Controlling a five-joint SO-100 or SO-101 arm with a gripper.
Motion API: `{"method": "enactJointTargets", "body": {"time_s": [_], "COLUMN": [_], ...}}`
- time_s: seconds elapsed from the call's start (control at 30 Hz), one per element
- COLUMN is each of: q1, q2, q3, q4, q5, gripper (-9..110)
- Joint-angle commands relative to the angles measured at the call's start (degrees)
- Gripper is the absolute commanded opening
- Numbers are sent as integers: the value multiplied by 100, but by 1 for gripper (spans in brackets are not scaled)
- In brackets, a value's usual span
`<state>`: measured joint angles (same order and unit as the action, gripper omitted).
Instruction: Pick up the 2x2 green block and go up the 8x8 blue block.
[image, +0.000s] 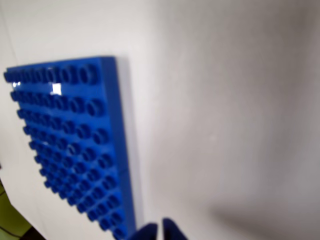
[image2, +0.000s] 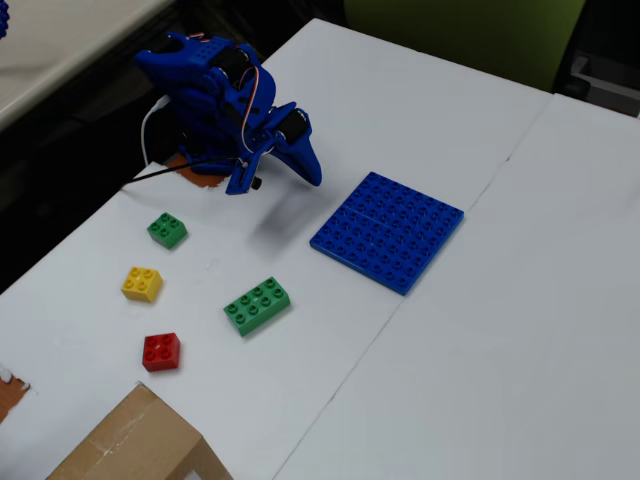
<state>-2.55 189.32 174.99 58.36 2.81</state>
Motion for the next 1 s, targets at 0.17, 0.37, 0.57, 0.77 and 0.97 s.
{"method": "enactJointTargets", "body": {"time_s": [0.17,0.37,0.57,0.77,0.97], "q1": [-35,-35,18,26,-97], "q2": [26,26,35,35,35], "q3": [-44,-44,-44,-44,352], "q4": [-88,-88,-88,-88,-501], "q5": [-35,-35,-18,-79,-4816], "gripper": [0,0,5,20,10]}}
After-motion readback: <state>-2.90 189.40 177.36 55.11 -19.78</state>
